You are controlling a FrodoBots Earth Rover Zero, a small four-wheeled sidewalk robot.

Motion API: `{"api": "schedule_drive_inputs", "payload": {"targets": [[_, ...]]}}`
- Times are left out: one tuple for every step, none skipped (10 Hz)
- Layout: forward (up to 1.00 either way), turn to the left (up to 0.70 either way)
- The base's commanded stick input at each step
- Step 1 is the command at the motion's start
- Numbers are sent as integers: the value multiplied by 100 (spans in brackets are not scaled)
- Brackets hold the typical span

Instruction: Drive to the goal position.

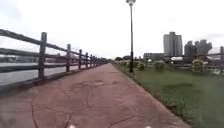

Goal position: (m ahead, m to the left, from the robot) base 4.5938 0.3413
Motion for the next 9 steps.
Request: {"api": "schedule_drive_inputs", "payload": {"targets": [[100,0],[100,0],[100,0],[100,0],[100,0],[100,0],[100,0],[100,0],[100,0]]}}
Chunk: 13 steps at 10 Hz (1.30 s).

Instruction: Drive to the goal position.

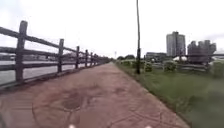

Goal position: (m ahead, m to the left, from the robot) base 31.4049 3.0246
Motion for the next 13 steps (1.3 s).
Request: {"api": "schedule_drive_inputs", "payload": {"targets": [[100,0],[100,0],[100,0],[100,0],[100,0],[100,0],[100,0],[100,0],[100,0],[100,0],[100,0],[100,0],[100,0]]}}
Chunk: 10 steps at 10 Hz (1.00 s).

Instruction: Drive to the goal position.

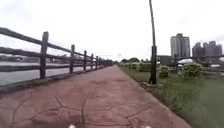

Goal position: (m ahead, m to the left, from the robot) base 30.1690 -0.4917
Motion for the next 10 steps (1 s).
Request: {"api": "schedule_drive_inputs", "payload": {"targets": [[100,0],[100,0],[100,0],[100,0],[100,0],[100,0],[100,0],[100,0],[100,0],[100,0]]}}
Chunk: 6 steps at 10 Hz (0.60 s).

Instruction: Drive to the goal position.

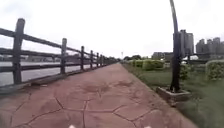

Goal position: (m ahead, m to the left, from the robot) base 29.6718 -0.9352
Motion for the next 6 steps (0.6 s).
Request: {"api": "schedule_drive_inputs", "payload": {"targets": [[100,0],[100,0],[100,0],[100,0],[100,0],[100,0]]}}
